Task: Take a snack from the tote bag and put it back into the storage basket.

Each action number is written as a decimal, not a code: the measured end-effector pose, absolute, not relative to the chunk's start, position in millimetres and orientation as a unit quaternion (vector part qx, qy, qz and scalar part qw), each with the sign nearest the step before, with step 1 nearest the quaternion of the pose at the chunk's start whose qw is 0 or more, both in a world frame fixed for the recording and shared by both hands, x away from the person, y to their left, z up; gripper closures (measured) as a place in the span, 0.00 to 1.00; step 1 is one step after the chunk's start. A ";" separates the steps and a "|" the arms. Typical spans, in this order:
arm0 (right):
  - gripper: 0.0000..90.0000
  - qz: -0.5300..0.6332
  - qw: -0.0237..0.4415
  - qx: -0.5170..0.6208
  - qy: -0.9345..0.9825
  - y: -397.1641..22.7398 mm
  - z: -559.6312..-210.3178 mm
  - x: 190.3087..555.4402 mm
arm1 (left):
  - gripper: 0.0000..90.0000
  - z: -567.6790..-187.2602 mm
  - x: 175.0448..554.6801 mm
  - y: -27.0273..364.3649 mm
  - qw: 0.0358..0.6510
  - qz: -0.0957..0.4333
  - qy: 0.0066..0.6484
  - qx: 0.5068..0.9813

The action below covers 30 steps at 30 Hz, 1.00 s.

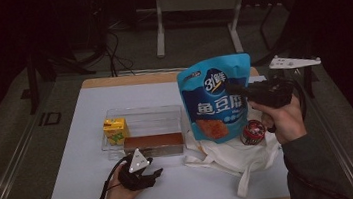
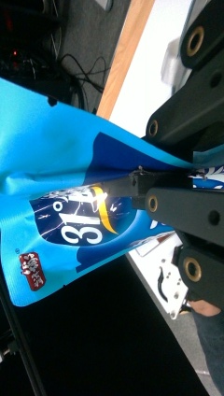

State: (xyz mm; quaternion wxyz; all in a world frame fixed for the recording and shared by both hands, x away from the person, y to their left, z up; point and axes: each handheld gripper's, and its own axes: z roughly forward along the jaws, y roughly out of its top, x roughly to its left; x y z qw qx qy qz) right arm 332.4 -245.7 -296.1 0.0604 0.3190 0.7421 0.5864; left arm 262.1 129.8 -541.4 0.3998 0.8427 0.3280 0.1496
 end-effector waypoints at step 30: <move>0.99 0.599 0.010 0.276 0.752 -143.8 -284.9 343.2 | 0.51 -540.9 261.5 131.3 0.404 0.149 0.323 0.843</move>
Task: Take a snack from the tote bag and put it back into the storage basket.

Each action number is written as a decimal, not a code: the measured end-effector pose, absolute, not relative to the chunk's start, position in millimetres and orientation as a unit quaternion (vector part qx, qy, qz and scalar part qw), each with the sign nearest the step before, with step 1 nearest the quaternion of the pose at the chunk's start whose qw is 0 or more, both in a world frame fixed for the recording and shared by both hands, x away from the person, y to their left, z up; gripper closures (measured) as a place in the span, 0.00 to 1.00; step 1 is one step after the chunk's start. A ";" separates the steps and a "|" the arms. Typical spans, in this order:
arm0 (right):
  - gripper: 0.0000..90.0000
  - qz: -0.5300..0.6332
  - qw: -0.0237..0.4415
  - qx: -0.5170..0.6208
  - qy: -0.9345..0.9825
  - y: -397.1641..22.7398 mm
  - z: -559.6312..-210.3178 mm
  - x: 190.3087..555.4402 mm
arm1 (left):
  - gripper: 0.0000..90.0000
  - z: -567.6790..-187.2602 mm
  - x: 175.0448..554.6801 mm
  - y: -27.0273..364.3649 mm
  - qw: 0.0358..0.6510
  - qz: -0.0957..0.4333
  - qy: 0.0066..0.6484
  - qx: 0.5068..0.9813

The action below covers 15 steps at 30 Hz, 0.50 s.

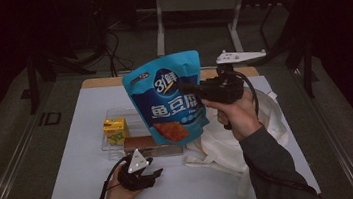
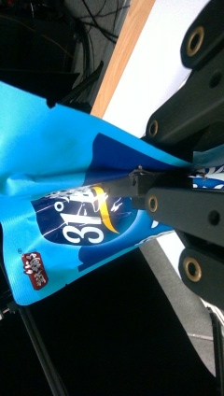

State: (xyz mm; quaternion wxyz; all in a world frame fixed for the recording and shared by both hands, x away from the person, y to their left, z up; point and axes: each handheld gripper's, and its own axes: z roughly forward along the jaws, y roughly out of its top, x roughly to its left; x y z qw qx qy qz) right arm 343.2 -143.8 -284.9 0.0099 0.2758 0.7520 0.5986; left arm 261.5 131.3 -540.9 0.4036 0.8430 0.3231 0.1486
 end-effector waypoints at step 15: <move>0.99 0.592 0.006 0.295 0.750 -98.7 -283.2 364.8 | 0.51 -541.1 261.5 131.4 0.406 0.146 0.323 0.842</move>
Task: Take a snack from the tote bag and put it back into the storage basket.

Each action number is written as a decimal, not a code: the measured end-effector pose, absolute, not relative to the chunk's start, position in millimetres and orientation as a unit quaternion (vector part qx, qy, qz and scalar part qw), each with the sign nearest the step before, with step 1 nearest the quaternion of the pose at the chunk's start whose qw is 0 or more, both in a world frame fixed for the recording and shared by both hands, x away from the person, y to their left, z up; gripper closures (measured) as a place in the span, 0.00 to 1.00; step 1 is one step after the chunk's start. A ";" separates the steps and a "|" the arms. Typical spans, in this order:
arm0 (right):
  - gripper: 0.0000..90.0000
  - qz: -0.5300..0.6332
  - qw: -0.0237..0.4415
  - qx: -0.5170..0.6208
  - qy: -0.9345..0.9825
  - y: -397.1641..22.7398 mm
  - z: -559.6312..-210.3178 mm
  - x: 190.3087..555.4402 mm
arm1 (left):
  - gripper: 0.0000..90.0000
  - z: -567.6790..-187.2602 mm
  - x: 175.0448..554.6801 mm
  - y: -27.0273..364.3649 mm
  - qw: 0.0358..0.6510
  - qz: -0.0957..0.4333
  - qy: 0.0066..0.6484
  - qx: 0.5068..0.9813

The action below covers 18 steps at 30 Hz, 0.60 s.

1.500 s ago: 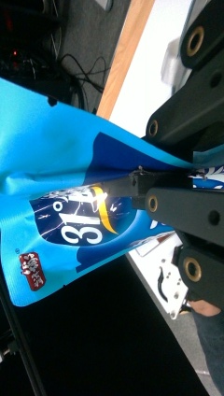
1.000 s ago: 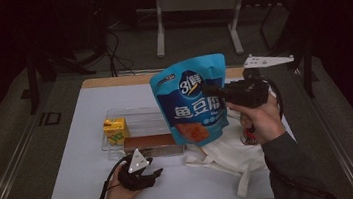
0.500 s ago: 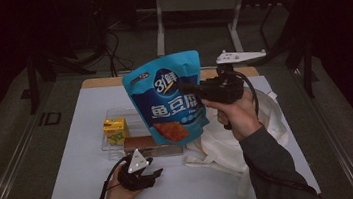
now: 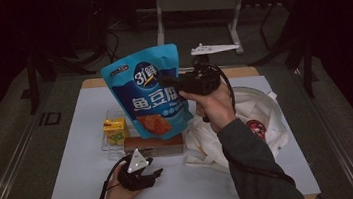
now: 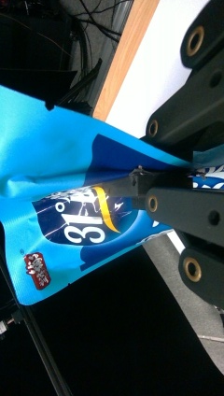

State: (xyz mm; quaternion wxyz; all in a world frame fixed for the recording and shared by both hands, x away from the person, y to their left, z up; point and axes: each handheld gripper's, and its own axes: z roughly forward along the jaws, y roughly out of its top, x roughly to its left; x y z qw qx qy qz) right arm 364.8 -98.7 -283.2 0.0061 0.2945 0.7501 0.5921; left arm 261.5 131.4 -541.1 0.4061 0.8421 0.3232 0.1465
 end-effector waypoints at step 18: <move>0.98 0.587 0.003 0.326 0.741 -75.9 -307.5 384.1 | 0.51 -541.1 261.6 131.4 0.406 0.145 0.322 0.843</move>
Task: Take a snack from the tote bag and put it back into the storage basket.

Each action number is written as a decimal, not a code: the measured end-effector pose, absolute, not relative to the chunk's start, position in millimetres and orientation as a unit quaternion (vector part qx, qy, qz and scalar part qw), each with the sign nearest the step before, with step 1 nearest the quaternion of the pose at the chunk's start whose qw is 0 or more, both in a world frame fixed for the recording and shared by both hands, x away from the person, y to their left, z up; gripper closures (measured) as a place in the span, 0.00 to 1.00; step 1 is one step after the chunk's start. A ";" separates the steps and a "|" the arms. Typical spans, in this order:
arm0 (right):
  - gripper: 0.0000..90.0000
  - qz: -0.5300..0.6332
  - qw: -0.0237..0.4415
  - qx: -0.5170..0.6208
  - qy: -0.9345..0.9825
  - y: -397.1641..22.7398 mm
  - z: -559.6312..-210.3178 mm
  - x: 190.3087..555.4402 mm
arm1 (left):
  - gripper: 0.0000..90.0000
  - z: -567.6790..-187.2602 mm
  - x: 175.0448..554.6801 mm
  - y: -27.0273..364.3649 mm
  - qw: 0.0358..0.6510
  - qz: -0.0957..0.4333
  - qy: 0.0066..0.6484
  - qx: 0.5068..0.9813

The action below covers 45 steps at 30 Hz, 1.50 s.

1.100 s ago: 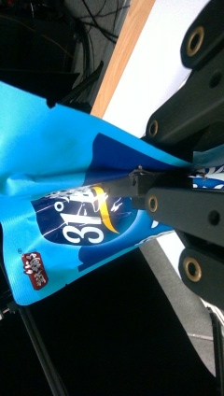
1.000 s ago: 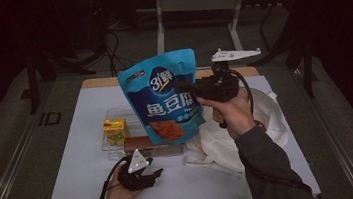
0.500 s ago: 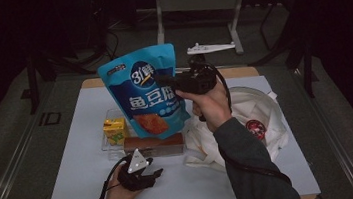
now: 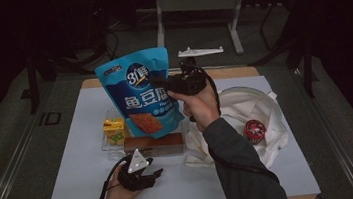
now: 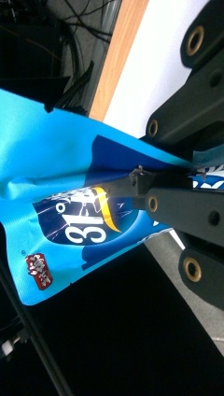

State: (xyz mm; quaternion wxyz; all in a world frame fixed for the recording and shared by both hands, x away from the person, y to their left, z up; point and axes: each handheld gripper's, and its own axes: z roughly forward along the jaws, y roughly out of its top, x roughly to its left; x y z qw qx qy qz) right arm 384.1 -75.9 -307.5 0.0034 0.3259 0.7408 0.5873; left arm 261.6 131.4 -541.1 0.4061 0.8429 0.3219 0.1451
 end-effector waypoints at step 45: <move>0.84 0.572 -0.014 0.450 0.686 -39.4 -413.0 433.3 | 0.51 -541.0 259.9 131.1 0.410 0.150 0.317 0.842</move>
